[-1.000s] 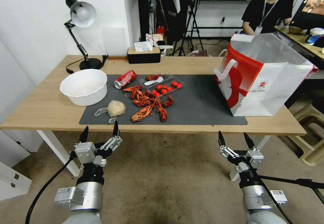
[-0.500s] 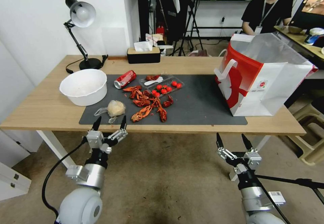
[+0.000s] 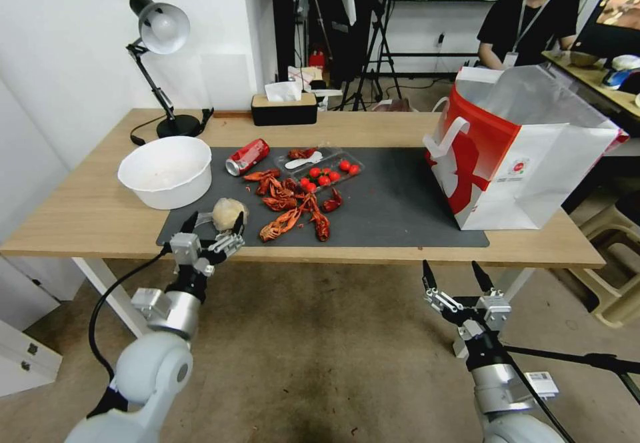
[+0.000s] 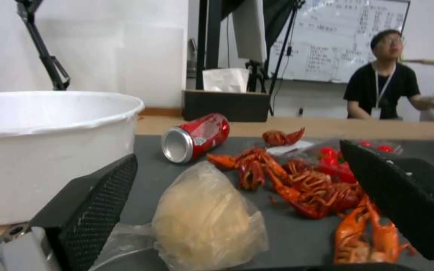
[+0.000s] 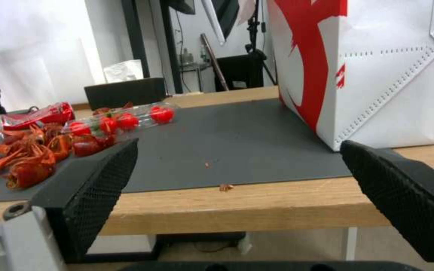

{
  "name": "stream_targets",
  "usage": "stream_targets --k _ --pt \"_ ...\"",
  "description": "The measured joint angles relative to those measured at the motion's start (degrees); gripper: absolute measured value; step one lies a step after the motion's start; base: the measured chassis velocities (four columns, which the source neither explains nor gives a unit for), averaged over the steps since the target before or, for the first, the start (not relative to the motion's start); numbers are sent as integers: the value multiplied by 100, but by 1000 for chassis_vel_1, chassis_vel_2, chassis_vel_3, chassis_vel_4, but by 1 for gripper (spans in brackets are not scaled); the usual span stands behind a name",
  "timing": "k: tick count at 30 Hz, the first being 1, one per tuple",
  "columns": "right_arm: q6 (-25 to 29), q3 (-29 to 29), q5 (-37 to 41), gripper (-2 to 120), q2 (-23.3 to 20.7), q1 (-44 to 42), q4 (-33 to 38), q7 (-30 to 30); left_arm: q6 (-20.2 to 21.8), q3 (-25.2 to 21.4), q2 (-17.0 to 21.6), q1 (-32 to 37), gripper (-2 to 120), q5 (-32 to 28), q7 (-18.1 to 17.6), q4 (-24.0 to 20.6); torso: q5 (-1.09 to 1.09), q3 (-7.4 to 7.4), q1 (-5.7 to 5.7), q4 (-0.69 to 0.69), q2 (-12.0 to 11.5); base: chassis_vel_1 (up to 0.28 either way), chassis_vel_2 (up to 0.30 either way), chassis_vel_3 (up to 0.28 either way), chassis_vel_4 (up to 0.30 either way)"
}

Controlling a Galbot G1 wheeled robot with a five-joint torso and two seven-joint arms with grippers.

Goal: Pick up the trash from the table and place it into the takeout bag.

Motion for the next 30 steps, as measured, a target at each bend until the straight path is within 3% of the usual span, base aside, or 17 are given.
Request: stream_targets --k 11,14,20,30 --pt "-67 -3 -18 100 13 97 -89 11 581 224 475 -491 100 -37 -105 345 0 0 0 1 1 0 0 0 0" --pt "-94 -5 -31 100 23 117 -103 30 1029 312 586 -648 100 -58 -238 381 0 0 0 0 1 0 0 0 0" --pt "-95 12 -68 100 41 98 -117 39 1378 375 657 -741 100 -62 -374 381 0 0 0 0 1 0 0 0 0" --pt "-92 51 -140 100 96 64 -120 89 1851 608 863 -1129 100 -570 -592 580 0 0 0 0 1 0 0 0 0"
